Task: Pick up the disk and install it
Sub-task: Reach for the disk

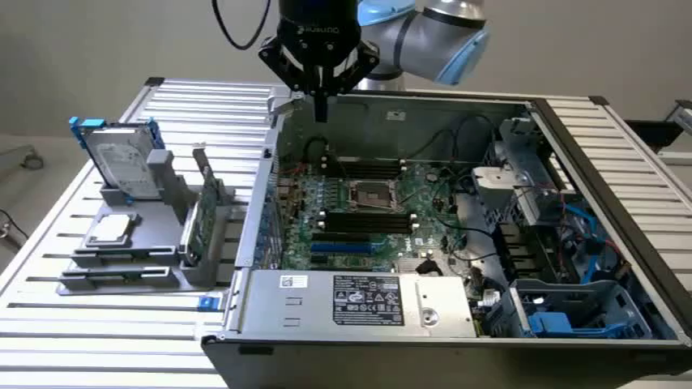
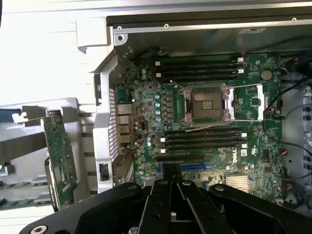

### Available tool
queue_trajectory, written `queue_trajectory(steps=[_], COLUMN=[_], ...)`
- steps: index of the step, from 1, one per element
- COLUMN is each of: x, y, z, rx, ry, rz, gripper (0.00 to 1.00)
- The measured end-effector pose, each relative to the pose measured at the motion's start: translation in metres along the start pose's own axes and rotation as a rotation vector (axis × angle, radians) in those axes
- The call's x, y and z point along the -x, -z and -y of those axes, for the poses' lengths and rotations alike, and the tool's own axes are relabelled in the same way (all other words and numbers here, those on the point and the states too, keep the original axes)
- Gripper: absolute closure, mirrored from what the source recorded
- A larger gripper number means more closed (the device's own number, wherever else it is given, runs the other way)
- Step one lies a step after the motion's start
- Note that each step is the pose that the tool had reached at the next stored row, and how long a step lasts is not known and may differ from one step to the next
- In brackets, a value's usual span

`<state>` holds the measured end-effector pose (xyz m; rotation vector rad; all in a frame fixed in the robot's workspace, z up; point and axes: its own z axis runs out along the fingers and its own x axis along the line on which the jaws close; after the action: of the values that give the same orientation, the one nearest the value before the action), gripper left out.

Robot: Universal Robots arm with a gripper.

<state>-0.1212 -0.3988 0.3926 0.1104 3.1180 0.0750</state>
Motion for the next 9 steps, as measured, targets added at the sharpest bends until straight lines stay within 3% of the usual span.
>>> queue_trajectory(steps=[7, 9], x=[-0.0001, -0.0053], y=[0.0, 0.0003], z=[0.0, 0.0004], rx=[0.0, -0.0004], ry=[0.0, 0.0], rz=[0.0, -0.0001], gripper=[0.89, 0.89])
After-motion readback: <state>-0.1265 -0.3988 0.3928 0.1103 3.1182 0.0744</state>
